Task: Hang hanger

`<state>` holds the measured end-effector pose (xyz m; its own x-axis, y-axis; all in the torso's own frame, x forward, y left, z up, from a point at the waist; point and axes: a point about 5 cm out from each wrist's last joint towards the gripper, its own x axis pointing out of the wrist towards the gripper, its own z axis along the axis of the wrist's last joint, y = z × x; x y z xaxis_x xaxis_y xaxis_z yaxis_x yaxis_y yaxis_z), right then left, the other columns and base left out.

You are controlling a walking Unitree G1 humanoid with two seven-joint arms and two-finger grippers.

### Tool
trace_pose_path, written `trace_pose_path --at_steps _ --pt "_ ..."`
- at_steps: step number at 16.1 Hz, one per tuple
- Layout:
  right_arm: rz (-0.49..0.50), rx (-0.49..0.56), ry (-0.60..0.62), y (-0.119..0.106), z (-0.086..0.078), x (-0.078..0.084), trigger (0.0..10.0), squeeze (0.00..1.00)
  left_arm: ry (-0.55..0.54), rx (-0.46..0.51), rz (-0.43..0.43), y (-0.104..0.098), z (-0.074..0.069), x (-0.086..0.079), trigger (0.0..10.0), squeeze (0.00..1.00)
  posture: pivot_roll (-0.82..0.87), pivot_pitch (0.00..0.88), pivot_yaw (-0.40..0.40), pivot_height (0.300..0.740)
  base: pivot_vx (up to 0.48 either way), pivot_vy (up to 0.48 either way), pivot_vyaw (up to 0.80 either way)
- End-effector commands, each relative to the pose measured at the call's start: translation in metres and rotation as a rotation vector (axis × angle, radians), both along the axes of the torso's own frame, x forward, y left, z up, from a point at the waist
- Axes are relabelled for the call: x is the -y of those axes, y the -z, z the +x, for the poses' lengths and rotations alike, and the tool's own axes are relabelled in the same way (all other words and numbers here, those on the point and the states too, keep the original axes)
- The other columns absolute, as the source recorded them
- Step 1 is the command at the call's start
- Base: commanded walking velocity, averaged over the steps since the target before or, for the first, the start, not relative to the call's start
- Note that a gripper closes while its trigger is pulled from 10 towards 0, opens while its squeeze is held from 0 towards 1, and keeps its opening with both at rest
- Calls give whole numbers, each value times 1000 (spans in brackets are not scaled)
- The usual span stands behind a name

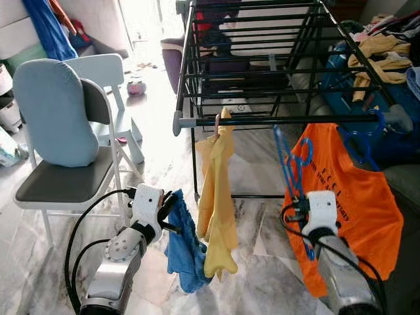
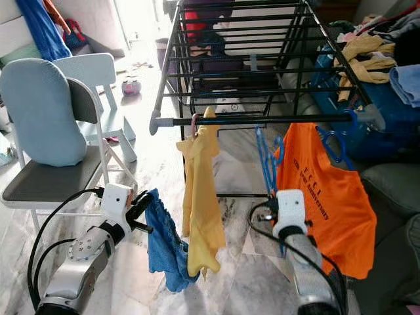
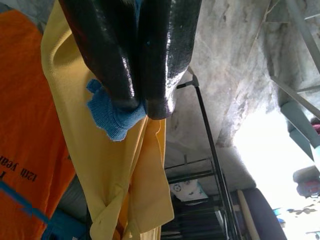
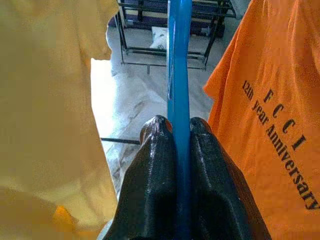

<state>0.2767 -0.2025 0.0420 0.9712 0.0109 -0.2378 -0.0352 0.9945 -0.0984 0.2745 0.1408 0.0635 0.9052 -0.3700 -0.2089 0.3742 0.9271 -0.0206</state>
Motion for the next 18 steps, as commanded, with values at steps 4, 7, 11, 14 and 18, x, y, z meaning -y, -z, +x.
trace_pose_path --at_steps 4,7,11,14,18 --pt "11 22 27 -12 5 -1 10000 0 -8 13 12 0 -1 1 10000 0 -100 0 31 740 0 0 0" --pt "12 14 18 -14 6 0 10000 0 -13 10 10 2 -1 1 10000 0 -106 0 27 740 0 0 0" --pt "16 -2 20 -14 5 1 10000 0 -19 15 10 0 1 0 10000 0 -104 0 19 740 0 0 0" --pt "13 -7 10 -15 8 -1 10000 0 -27 15 9 0 0 0 10000 0 -101 0 17 740 0 0 0" --pt "12 -3 11 -17 11 0 10000 0 -28 13 8 1 -1 1 10000 0 -101 0 17 740 0 0 0"
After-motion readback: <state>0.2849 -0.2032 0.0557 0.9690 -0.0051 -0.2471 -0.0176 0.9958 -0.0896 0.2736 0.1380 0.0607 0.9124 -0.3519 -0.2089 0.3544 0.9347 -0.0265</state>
